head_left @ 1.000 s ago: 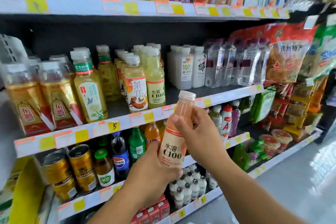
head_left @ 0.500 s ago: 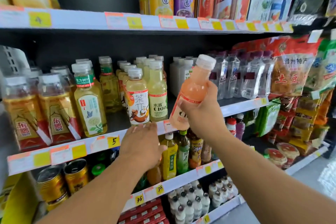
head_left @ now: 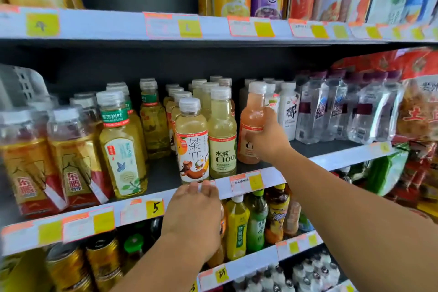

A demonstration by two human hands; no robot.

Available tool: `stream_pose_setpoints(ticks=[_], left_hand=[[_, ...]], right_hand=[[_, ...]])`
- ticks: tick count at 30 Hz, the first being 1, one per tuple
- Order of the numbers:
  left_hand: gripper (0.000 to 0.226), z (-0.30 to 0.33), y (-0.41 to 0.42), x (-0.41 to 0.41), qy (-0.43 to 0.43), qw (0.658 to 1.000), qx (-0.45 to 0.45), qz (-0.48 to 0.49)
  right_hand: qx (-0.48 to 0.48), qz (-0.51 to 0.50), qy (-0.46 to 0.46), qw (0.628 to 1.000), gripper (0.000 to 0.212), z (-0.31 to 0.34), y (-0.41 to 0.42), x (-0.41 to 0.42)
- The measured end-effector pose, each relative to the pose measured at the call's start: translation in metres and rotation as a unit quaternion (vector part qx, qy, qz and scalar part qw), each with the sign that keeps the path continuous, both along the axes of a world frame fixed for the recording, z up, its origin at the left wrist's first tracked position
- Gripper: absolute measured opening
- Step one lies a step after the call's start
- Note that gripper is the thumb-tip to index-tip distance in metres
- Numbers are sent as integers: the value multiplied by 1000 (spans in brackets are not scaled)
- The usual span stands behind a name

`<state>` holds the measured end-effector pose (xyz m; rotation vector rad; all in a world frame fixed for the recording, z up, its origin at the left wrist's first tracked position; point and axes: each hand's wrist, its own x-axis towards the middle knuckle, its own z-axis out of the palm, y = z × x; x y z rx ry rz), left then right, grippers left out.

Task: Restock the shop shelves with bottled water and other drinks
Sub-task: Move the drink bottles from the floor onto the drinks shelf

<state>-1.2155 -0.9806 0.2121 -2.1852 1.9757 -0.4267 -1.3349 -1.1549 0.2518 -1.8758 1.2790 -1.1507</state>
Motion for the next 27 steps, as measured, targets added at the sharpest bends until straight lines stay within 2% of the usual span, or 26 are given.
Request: stream_pose_setpoints(ticks=[8,18,23,27], left_hand=[[80,-1,-8,-1,-5,1000,26,15],[76,3,-8,0,-23,999,35,-1],[75,4,-7,-3,-28,999,34,4],[72,5,-7,-3,-28,999,33,8]], right_hand=[[18,37,31,999,64,-1,-30,26],[19,41,37,998,70,-1,-28,33],[40,46,66,996,38,-22,-25,26],[27,23,95,995,28,-38,-21,20]])
